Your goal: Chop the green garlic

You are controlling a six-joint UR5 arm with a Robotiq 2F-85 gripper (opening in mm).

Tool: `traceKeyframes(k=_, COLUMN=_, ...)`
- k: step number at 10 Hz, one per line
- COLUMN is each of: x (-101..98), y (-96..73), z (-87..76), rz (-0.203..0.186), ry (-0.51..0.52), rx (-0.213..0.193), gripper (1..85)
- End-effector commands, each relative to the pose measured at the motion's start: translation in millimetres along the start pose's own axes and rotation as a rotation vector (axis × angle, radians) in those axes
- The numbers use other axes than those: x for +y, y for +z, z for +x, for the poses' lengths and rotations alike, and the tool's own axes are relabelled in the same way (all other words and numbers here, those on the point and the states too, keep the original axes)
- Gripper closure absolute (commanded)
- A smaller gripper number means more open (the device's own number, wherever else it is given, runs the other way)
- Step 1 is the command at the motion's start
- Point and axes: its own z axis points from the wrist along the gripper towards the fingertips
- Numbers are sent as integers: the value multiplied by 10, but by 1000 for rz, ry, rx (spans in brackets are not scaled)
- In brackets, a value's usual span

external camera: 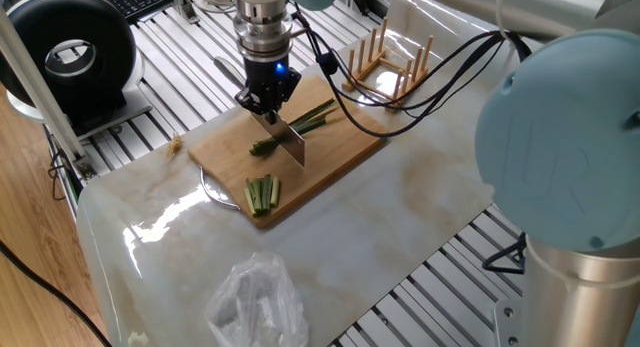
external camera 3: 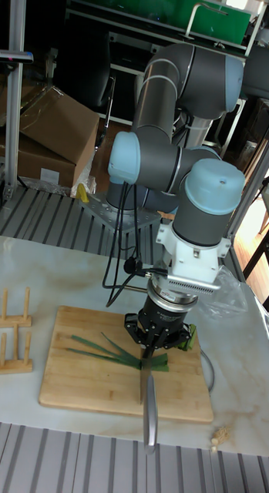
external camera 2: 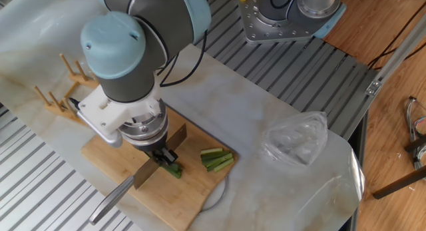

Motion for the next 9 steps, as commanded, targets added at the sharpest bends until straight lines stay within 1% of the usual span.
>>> traceKeyframes(k=1, x=34, y=-19, z=45, rz=7, ry=13, rx=16, gripper=843)
traceKeyframes(k=3, x=68, y=-74, z=68, rz=14, ry=18, rx=28, gripper=843)
traceKeyframes(k=5, x=51, y=-129, z=66, rz=23, ry=12, rx=35, gripper=843)
traceKeyframes(k=7, x=31, y=-146, z=48, rz=20, ry=6, rx=38, gripper=843)
traceKeyframes(k=8, x=9, y=-89, z=26, rz=3, ry=-4, rx=29, gripper=843)
traceKeyframes(k=9, x=-5, y=2, z=11, rz=2, ry=-2, rx=13, gripper=843)
